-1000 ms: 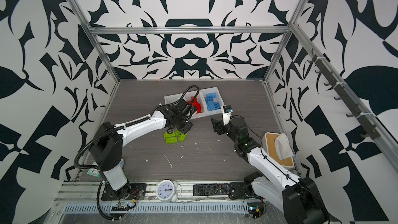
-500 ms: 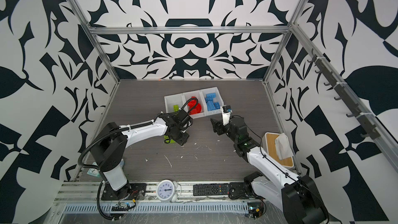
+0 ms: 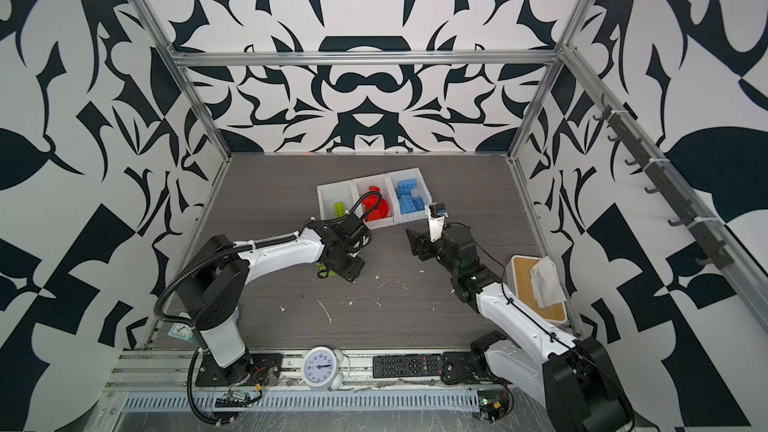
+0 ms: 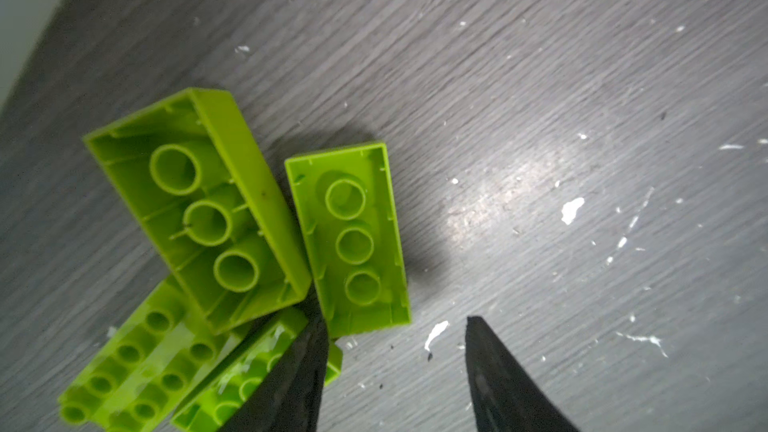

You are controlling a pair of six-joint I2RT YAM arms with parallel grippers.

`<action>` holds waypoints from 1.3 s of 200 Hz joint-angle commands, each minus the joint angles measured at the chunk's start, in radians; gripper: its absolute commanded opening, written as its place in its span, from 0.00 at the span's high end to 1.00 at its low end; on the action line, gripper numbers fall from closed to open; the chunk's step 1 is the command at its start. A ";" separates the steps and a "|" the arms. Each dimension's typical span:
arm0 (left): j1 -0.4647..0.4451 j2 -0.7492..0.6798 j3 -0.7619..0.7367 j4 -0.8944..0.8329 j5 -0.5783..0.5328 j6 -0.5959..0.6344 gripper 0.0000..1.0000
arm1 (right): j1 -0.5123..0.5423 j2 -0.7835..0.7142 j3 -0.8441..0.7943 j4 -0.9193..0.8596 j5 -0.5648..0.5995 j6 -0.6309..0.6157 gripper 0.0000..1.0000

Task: Sort the legos into containers by color
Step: 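Lower the left gripper onto a lime-green 2x4 brick and grasp it, then lift the green brick with the left gripper into the green compartment, release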

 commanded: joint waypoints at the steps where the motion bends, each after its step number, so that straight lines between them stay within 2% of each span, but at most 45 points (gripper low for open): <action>1: 0.000 0.033 0.013 0.010 0.008 -0.003 0.43 | 0.002 -0.009 0.038 0.035 -0.004 0.005 0.26; 92: 0.008 0.091 0.054 0.012 -0.048 0.001 0.46 | 0.002 -0.012 0.038 0.033 -0.004 0.006 0.26; 141: 0.009 0.104 0.058 0.016 -0.038 -0.003 0.58 | 0.002 -0.014 0.039 0.031 -0.003 0.005 0.26; 197: 0.006 0.032 0.037 0.008 0.000 -0.023 0.72 | 0.002 -0.009 0.038 0.033 -0.007 0.005 0.26; 260: 0.001 -0.079 0.033 -0.026 -0.009 -0.027 0.77 | 0.002 -0.004 0.040 0.035 -0.008 0.008 0.26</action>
